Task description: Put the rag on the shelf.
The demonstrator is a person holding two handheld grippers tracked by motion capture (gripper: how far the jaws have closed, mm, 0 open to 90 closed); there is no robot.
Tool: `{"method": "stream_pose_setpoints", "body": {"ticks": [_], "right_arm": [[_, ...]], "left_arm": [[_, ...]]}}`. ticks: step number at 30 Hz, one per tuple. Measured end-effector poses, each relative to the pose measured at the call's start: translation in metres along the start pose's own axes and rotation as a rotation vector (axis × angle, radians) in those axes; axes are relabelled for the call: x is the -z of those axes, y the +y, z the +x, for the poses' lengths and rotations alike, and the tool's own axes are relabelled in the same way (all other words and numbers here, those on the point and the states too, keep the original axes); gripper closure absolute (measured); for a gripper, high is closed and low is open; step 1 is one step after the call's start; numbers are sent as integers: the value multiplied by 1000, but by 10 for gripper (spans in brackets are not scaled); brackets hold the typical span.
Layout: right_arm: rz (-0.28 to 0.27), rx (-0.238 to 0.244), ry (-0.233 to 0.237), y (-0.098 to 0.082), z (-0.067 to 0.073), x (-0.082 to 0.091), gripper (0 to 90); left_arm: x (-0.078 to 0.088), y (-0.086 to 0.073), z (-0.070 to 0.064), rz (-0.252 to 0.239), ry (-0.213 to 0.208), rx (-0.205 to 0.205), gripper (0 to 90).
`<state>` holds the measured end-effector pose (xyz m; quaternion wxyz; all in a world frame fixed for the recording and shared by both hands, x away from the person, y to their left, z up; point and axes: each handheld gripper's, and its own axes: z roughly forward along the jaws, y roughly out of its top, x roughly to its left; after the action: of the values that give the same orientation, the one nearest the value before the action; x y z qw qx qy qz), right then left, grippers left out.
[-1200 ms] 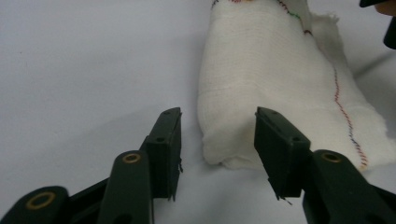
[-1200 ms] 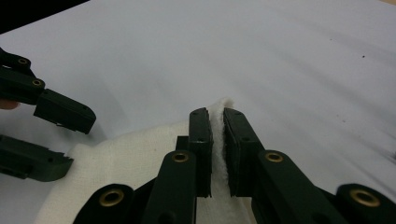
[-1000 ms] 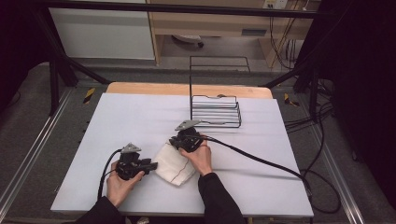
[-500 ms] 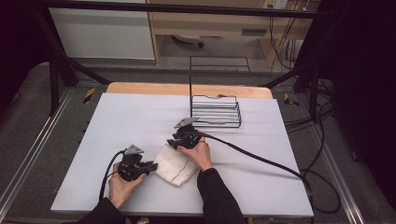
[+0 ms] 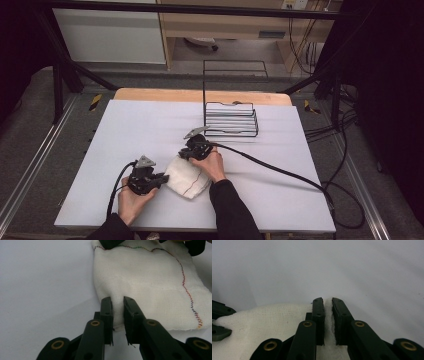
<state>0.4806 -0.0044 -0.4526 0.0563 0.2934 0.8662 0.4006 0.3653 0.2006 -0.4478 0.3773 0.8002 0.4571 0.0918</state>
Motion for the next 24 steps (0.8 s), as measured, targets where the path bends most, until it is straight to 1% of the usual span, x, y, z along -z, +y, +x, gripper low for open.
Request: {"method": "stream_pose_setpoints", "body": {"ticks": [4,5,6,7,8,9,11,12,16,17,19,20,24], "right_arm": [[-17,6,-24,1,3,5,833],[-26,5,-28,1,4,7,835],[-38,7,-32,3,5,10,835],[-72,6,-35,5,8,19,836],[-72,6,-35,5,8,19,836],[-90,-1,-40,6,10,24,837],[-120,-3,-50,8,13,35,837],[-139,-5,-56,8,14,40,838],[-207,-11,-72,9,19,63,839],[-224,-5,-79,8,20,68,840],[-261,-10,-85,7,22,77,840],[-290,-14,-96,5,25,85,840],[-350,-14,-119,1,31,99,841]], "left_arm": [[2,0,3,-3,-14,22,799],[2,0,3,-8,-13,21,801],[3,0,2,-19,-11,23,802],[5,1,2,-30,-8,17,804],[8,2,2,-45,-6,14,804],[11,3,1,-63,-3,12,804],[17,5,0,-103,-6,3,804],[19,6,0,-123,0,-4,804],[28,11,-2,-190,5,-15,805],[30,13,-2,-206,5,-19,805],[34,16,-4,-233,8,-29,805],[35,18,-5,-245,10,-33,806],[40,23,-11,-273,20,-70,807]]}}
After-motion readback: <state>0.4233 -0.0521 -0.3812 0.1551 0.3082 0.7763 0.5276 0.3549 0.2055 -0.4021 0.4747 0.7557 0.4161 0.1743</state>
